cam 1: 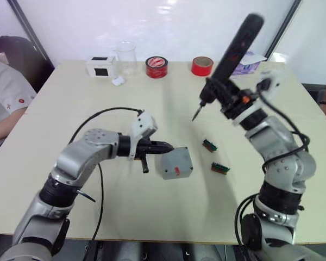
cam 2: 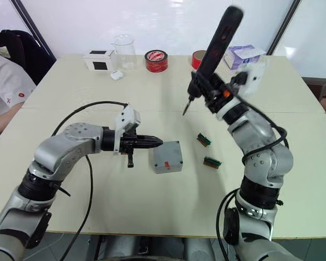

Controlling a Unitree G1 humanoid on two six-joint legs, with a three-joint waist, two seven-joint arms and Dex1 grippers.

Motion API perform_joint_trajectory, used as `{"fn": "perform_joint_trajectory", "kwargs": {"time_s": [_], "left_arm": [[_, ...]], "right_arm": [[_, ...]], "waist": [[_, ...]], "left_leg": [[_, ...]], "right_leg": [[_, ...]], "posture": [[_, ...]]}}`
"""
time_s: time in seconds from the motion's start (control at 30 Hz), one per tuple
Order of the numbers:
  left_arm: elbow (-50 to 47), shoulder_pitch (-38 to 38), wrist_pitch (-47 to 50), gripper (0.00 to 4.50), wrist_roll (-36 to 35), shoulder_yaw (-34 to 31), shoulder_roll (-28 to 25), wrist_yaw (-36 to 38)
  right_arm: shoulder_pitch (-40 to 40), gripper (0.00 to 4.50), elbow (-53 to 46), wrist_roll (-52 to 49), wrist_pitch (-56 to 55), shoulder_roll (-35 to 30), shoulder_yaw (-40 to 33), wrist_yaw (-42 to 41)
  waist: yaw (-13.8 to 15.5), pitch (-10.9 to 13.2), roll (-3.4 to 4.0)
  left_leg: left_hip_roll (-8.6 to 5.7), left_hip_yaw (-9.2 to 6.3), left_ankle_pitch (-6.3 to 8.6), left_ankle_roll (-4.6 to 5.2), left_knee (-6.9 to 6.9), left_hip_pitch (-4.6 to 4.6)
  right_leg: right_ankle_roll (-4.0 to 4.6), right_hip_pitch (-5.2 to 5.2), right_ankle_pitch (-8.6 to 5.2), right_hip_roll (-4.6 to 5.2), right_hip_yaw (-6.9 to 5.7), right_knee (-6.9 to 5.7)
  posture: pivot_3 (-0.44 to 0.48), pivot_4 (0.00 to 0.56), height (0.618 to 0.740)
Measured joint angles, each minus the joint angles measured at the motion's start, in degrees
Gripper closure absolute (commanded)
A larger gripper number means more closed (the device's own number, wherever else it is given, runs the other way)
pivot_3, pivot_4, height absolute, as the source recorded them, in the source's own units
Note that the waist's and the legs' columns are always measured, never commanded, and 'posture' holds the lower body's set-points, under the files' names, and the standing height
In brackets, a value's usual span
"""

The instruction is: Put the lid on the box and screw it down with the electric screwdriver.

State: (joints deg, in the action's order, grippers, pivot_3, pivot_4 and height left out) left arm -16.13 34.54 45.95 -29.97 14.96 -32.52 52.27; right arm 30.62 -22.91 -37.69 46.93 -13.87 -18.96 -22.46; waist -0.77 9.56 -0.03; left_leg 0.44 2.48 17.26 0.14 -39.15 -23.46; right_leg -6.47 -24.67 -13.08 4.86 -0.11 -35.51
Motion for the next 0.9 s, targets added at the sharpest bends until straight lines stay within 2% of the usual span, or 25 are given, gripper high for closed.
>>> {"fn": "perform_joint_trajectory", "kwargs": {"time_s": [0.33, 0.5, 0.9], "left_arm": [[0.47, -0.24, -0.48, 4.5, 5.17, 6.04, -1.45, 1.67], [2.48, -0.22, -1.13, 4.5, 5.89, 5.97, 2.43, -0.43], [2.19, -0.36, -2.43, 4.5, 8.37, 6.39, 2.62, -1.11]], "right_arm": [[-3.04, 2.67, -2.86, -2.68, 0.0, -3.31, 4.4, -0.9], [-5.7, 2.67, -4.06, -2.62, -0.12, -4.08, 7.4, -0.9], [-8.82, 2.67, -3.96, -1.28, -4.14, -7.63, 9.24, -2.25]], "waist": [[-0.01, 0.0, 0.0], [0.22, 0.0, -0.01], [0.13, -0.01, -0.02]], "left_leg": [[0.01, -0.01, 0.01, 0.02, 0.0, 0.02], [0.01, 0.0, 0.03, 0.06, -0.04, 0.02], [0.03, -0.01, 0.04, 0.06, -0.04, 0.06]], "right_leg": [[0.01, 0.0, 0.0, -0.03, 0.0, 0.08], [0.01, 0.03, 0.0, -0.02, 0.01, 0.1], [0.01, 0.04, 0.0, -0.04, 0.01, 0.11]], "posture": [[0.0, 0.15, 0.74], [0.0, 0.15, 0.74], [0.0, 0.15, 0.74]]}}
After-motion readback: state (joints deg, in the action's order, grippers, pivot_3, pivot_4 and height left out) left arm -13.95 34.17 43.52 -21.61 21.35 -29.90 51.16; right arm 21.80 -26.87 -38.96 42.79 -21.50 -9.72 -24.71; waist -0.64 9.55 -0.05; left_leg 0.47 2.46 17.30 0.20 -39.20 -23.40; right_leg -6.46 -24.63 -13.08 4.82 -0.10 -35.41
